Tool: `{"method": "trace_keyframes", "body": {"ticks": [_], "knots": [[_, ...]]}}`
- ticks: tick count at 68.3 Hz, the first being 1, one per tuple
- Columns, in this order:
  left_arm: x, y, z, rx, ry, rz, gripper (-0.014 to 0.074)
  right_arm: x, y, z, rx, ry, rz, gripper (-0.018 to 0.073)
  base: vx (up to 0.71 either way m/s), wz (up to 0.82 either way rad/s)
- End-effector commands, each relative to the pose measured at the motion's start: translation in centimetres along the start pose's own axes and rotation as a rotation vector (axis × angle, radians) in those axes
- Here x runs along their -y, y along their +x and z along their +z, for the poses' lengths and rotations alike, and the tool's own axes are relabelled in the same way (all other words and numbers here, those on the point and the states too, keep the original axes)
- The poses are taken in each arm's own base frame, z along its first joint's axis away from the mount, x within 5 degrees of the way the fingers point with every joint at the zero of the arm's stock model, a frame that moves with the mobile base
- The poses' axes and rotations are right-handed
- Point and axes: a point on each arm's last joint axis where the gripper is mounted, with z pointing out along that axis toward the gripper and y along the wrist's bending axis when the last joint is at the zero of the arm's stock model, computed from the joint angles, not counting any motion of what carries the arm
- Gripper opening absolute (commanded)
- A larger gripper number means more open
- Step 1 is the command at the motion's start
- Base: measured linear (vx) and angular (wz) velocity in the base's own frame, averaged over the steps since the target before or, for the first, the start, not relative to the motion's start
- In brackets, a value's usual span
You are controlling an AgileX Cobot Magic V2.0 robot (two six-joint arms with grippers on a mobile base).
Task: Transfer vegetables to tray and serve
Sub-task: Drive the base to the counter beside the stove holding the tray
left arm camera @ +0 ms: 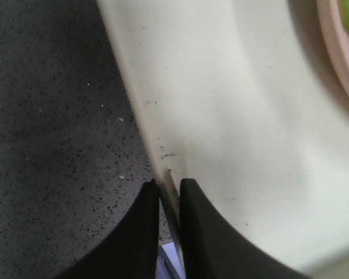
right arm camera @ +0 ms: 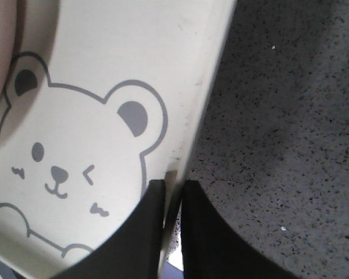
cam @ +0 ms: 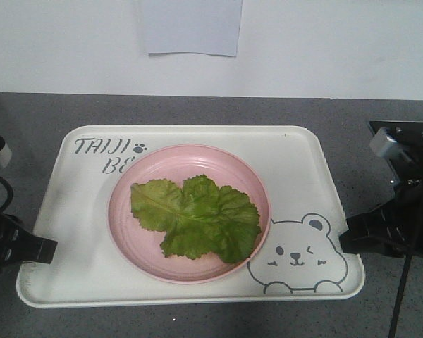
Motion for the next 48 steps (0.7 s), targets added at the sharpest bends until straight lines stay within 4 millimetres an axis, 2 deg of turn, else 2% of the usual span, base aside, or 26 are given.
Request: {"method": "trace_keyframes", "body": {"ticks": [1,48], "knots": [[0.72,-1.02,-1.23,0.123,0.052,0.014,-0.0006,-1.54,-0.25,-1.14,0.044,-0.079,-0.051,-0.0001,0.05,0.0],[0.72,-1.02,-1.23,0.123,0.052,0.014,-0.0006,-1.54,-0.25,-1.14,0.044,-0.079,-0.051,-0.0001,0.05,-0.01]]}}
